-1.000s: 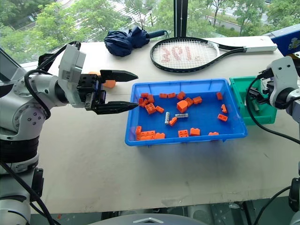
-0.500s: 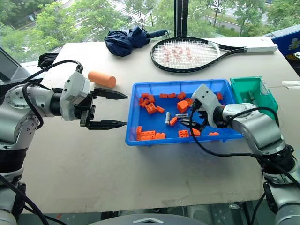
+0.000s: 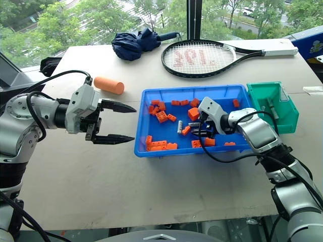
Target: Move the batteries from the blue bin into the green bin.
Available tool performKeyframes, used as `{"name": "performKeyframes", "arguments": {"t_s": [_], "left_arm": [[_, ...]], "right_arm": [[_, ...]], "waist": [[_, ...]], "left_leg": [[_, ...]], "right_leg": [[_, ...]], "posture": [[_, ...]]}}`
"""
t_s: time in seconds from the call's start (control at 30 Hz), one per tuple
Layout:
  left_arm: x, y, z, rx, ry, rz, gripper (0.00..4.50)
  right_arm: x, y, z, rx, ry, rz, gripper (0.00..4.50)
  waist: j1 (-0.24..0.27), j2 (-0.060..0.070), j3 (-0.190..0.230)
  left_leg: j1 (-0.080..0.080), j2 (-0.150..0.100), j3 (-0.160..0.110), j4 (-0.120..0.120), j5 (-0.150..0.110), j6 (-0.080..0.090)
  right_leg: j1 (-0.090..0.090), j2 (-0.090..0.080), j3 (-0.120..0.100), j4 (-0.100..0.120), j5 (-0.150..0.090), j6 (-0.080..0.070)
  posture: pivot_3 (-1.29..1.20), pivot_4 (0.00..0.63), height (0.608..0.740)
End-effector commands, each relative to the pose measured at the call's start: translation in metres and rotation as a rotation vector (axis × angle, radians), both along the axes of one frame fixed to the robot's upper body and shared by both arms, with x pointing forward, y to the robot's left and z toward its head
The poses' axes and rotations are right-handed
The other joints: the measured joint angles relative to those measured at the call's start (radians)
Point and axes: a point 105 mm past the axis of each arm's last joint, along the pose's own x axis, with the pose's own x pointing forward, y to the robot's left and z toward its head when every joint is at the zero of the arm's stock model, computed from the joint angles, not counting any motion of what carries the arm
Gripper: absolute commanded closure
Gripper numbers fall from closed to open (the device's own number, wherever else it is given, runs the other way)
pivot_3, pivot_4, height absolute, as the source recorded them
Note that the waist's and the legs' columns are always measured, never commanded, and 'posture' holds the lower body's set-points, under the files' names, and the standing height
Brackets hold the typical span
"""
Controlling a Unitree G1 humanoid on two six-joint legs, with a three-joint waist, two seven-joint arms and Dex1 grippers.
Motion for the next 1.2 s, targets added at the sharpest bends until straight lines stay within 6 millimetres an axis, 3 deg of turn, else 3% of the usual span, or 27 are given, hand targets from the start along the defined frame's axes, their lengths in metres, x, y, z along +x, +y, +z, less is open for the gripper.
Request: {"name": "performKeyframes", "arguments": {"t_s": [0.03, 0.13, 0.3, 0.43, 0.57, 0.67, 0.8, 1.07, 1.2], "left_arm": [[0.001, 0.001, 0.011, -0.001, -0.058, 0.013, 0.00], [0.001, 0.000, 0.012, -0.009, -0.065, 0.007, 0.00], [0.001, -0.010, 0.019, -0.055, -0.083, -0.024, 0.00], [0.002, -0.027, 0.032, -0.140, -0.129, -0.062, 0.00], [0.002, -0.046, 0.051, -0.267, -0.136, -0.112, 0.00], [0.009, -0.055, 0.053, -0.264, -0.107, -0.089, 0.00], [0.010, -0.069, 0.060, -0.325, -0.101, -0.146, 0.00], [0.017, -0.084, 0.059, -0.345, -0.092, -0.162, 0.00], [0.020, -0.078, 0.059, -0.346, -0.103, -0.134, 0.00]], "right_arm": [[-0.001, -0.002, 0.013, -0.015, -0.062, 0.036, 3.00], [-0.007, -0.006, 0.017, -0.028, -0.076, 0.049, 4.44], [-0.024, -0.017, 0.042, -0.023, -0.125, 0.046, 4.44], [-0.033, -0.038, 0.077, 0.039, -0.166, -0.068, 4.44], [-0.030, -0.082, 0.115, 0.059, -0.269, -0.297, 4.44], [-0.027, -0.123, 0.128, 0.052, -0.309, -0.486, 4.44], [-0.020, -0.169, 0.126, 0.058, -0.314, -0.701, 4.44], [0.000, -0.214, 0.103, 0.035, -0.303, -0.926, 4.44], [-0.001, -0.217, 0.109, 0.041, -0.333, -0.917, 2.64]], "waist": [[0.000, 0.000, 0.000], [0.001, 0.000, 0.000], [0.004, 0.001, 0.000], [0.007, 0.000, 0.000], [0.011, -0.001, 0.000], [0.013, -0.001, 0.000], [0.013, -0.001, 0.000], [0.003, -0.001, 0.000], [0.003, -0.001, 0.000]], "left_leg": [[0.000, 0.000, 0.000, 0.000, 0.000, 0.000], [0.000, 0.000, -0.001, 0.000, 0.000, 0.000], [-0.001, 0.000, -0.001, 0.001, 0.000, 0.000], [-0.001, 0.000, -0.002, 0.001, 0.000, 0.000], [-0.002, -0.001, -0.003, 0.002, 0.000, 0.000], [-0.002, -0.001, -0.003, 0.002, 0.000, 0.000], [-0.002, -0.001, -0.002, 0.002, 0.000, 0.000], [-0.001, -0.001, 0.001, 0.001, 0.000, 0.000], [-0.001, -0.001, 0.001, 0.001, 0.000, 0.000]], "right_leg": [[0.000, 0.000, 0.000, 0.000, 0.000, 0.000], [0.000, 0.000, -0.001, 0.000, 0.000, 0.000], [0.000, 0.000, -0.001, 0.000, 0.000, 0.000], [0.000, 0.000, -0.002, 0.000, 0.000, 0.000], [0.001, -0.001, -0.003, 0.000, 0.000, 0.000], [0.001, -0.001, -0.003, 0.000, 0.000, 0.000], [0.001, -0.001, -0.002, 0.000, 0.000, 0.000], [0.000, -0.001, 0.001, 0.002, 0.000, 0.000], [0.000, -0.001, 0.001, 0.001, 0.000, 0.000]], "posture": [[0.00, 0.150, 0.740], [0.00, 0.150, 0.740], [0.00, 0.150, 0.740], [0.00, 0.150, 0.740], [0.00, 0.150, 0.740], [0.00, 0.150, 0.740], [0.00, 0.150, 0.740], [0.00, 0.150, 0.740], [0.00, 0.150, 0.740]]}}
